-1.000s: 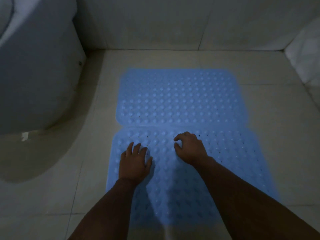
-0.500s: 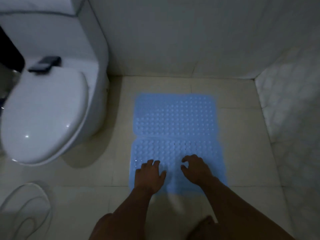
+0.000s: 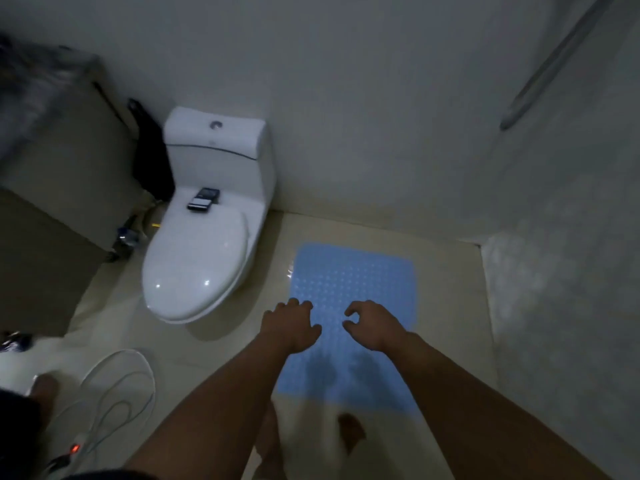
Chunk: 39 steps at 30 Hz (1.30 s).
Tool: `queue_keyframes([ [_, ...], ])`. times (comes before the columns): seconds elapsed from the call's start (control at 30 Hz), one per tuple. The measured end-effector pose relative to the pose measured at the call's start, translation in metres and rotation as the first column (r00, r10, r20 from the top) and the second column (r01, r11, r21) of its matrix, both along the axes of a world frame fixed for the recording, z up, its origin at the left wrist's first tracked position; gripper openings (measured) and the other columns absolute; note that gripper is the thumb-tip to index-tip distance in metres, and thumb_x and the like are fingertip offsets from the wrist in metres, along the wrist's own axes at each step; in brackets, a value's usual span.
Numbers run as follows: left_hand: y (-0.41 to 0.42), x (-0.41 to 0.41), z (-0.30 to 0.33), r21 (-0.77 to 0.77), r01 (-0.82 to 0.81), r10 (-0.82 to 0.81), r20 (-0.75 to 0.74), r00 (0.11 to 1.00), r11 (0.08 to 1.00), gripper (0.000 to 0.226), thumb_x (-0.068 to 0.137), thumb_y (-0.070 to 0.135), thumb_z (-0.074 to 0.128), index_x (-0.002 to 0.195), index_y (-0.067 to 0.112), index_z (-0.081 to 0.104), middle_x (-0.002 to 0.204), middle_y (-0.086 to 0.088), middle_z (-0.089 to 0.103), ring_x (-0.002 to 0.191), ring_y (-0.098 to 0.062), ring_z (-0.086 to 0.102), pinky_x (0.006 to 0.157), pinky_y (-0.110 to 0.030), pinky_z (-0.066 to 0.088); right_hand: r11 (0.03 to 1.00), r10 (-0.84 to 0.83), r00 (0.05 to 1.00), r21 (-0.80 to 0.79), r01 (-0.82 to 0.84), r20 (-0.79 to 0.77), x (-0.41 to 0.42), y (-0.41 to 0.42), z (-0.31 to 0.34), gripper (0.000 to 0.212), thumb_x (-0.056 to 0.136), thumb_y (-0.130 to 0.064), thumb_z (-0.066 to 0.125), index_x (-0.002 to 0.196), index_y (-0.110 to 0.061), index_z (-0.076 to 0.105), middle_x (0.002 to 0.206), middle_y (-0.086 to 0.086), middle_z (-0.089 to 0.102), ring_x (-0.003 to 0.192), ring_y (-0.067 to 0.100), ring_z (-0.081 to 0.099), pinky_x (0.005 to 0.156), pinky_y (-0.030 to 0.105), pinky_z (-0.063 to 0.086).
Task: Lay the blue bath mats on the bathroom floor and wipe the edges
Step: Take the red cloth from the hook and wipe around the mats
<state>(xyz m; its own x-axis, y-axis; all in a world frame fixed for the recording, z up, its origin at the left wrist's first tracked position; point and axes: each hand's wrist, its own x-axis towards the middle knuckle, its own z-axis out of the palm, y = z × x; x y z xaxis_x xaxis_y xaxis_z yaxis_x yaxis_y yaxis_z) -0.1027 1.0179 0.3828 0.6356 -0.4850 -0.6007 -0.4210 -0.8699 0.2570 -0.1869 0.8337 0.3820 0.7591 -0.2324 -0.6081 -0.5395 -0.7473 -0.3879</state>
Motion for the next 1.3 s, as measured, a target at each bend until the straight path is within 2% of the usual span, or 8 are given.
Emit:
queue_keyframes([
  [0.23, 0.074, -0.017, 0.077, -0.007, -0.432, 0.405, 0.364, 0.839, 0.902, 0.057, 0.091, 0.056, 0.052, 0.138, 0.022, 0.051, 0.139, -0.008, 0.052, 0.132, -0.034, 0.045, 0.104, -0.048, 0.039, 0.885, 0.462, 0.871, -0.019, -0.466, 0.167, 0.082, 0.055, 0.058, 0.039, 0.092, -0.045, 0.061, 0.126, -0.025, 0.064, 0.137, 0.006, 0.060, 0.126, 0.026, 0.057, 0.103, 0.035, 0.046],
  [0.37, 0.140, -0.071, 0.137, -0.031, -0.673, 0.593, 0.504, 0.628, 0.739, 0.058, 0.093, 0.053, 0.053, 0.141, 0.021, 0.047, 0.147, -0.011, 0.045, 0.143, -0.037, 0.032, 0.108, -0.054, 0.031, 0.728, 0.617, 0.681, 0.043, -0.685, 0.394, 0.102, 0.144, 0.119, 0.033, 0.092, -0.042, 0.064, 0.121, -0.027, 0.066, 0.125, 0.000, 0.064, 0.116, 0.023, 0.062, 0.098, 0.033, 0.048],
  [0.5, 0.211, -0.148, 0.220, -0.112, -0.853, 0.667, 0.677, 0.311, 0.510, 0.062, 0.092, 0.059, 0.050, 0.142, 0.022, 0.048, 0.152, -0.010, 0.044, 0.149, -0.037, 0.026, 0.109, -0.054, 0.035, 0.489, 0.653, 0.439, 0.099, -0.867, 0.618, 0.082, 0.254, 0.199, 0.025, 0.095, -0.027, 0.066, 0.120, -0.021, 0.069, 0.116, -0.003, 0.067, 0.109, 0.019, 0.063, 0.089, 0.029, 0.046],
  [0.6, 0.250, -0.223, 0.285, -0.197, -0.916, 0.576, 0.816, 0.044, 0.349, 0.060, 0.086, 0.059, 0.050, 0.134, 0.024, 0.057, 0.137, -0.006, 0.057, 0.134, -0.034, 0.046, 0.095, -0.050, 0.046, 0.270, 0.588, 0.328, 0.202, -0.941, 0.739, 0.053, 0.326, 0.261, 0.017, 0.091, -0.020, 0.072, 0.101, -0.034, 0.072, 0.093, -0.010, 0.073, 0.092, 0.015, 0.070, 0.078, 0.029, 0.051],
  [0.77, 0.259, -0.360, 0.397, -0.425, -0.896, 0.232, 0.892, -0.388, 0.132, 0.050, 0.084, 0.059, 0.052, 0.124, 0.030, 0.064, 0.119, 0.004, 0.066, 0.110, -0.024, 0.060, 0.081, -0.043, 0.054, -0.107, 0.414, 0.147, 0.208, -0.972, 0.899, -0.040, 0.433, 0.377, 0.012, 0.090, -0.021, 0.074, 0.096, -0.031, 0.074, 0.092, -0.012, 0.075, 0.082, -0.006, 0.068, 0.075, 0.019, 0.049],
  [1.0, 0.194, -0.490, 0.480, -0.655, -0.756, -0.136, 0.749, -0.648, -0.004, 0.039, 0.093, 0.049, 0.060, 0.128, 0.031, 0.058, 0.122, 0.010, 0.053, 0.100, -0.012, 0.059, 0.074, -0.033, 0.057, -0.614, 0.305, -0.061, 0.147, -0.775, 0.950, -0.201, 0.496, 0.480, 0.015, 0.093, -0.028, 0.070, 0.107, -0.026, 0.075, 0.097, -0.007, 0.076, 0.087, 0.006, 0.072, 0.082, 0.029, 0.058],
  [1.17, 0.189, -0.534, 0.487, -0.769, -0.608, -0.179, 0.638, -0.749, -0.198, 0.040, 0.094, 0.043, 0.064, 0.129, 0.031, 0.047, 0.117, 0.005, 0.064, 0.087, -0.020, 0.067, 0.069, -0.034, 0.055, -0.736, 0.376, -0.176, 0.178, -0.654, 0.910, -0.296, 0.492, 0.474, 0.033, 0.093, -0.038, 0.068, 0.124, -0.028, 0.061, 0.106, -0.003, 0.072, 0.092, 0.012, 0.070, 0.086, 0.038, 0.060],
  [1.3, 0.207, -0.535, 0.483, -0.812, -0.539, -0.110, 0.571, -0.814, -0.225, 0.049, 0.092, 0.035, 0.069, 0.134, 0.031, 0.045, 0.106, 0.003, 0.072, 0.090, -0.024, 0.071, 0.073, -0.036, 0.057, -0.741, 0.514, -0.096, 0.384, -0.551, 0.853, -0.344, 0.478, 0.456, 0.039, 0.095, -0.033, 0.067, 0.126, -0.022, 0.046, 0.086, 0.001, 0.068, 0.067, 0.007, 0.067, 0.054, 0.018, 0.050],
])
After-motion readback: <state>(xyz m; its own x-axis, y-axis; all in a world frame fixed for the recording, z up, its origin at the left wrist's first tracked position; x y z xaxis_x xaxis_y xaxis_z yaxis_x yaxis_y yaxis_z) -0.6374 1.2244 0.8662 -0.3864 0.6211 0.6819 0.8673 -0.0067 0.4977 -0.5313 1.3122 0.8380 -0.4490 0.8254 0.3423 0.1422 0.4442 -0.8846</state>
